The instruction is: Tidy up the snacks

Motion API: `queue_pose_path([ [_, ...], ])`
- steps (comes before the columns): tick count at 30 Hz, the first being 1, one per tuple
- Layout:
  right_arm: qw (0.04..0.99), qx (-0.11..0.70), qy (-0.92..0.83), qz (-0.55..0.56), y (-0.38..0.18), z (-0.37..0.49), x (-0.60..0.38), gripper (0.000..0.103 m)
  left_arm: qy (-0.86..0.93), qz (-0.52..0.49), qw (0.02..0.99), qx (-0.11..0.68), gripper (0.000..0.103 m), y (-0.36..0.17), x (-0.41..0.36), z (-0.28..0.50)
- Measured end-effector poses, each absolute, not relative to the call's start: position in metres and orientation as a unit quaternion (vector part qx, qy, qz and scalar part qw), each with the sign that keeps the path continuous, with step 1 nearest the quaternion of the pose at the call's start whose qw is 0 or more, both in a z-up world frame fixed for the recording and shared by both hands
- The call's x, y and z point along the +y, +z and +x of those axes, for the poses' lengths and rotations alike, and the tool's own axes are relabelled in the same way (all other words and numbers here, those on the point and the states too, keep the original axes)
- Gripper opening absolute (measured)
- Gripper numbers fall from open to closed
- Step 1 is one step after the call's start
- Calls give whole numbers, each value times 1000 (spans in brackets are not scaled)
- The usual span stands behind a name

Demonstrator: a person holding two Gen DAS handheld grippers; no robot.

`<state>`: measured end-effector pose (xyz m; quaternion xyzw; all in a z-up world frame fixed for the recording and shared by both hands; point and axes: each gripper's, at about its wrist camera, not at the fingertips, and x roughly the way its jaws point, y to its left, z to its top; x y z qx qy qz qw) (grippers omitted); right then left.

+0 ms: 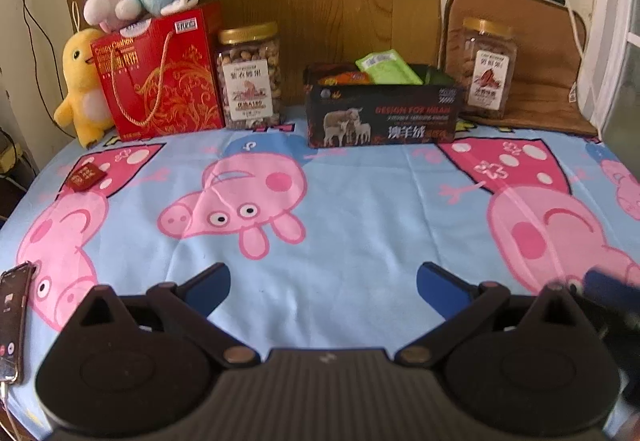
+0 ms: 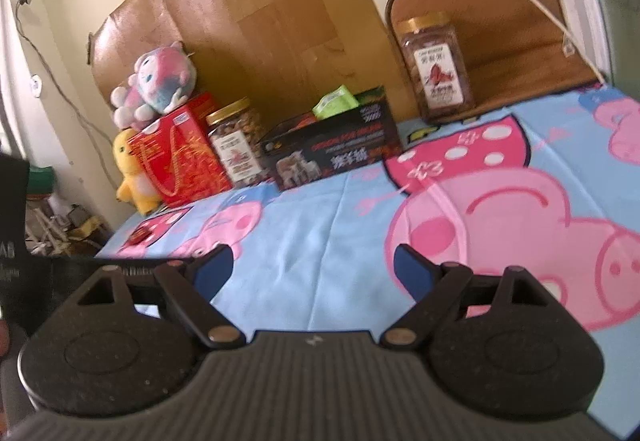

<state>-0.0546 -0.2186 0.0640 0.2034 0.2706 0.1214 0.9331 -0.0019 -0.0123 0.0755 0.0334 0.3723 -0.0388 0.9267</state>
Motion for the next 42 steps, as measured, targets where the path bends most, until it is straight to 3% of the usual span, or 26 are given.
queue_pose_path([
  [4,914,300,152,227,58,-66,-216,89,-36,28,924,381,103,88,-18,-14],
  [15,929,238,174,224,79,-118,-235,90,-33,46,939,338,103,132,-44,-65],
  [42,938,282,138,145,69,-19,-204,90,-42,24,924,379,103,74,-4,48],
])
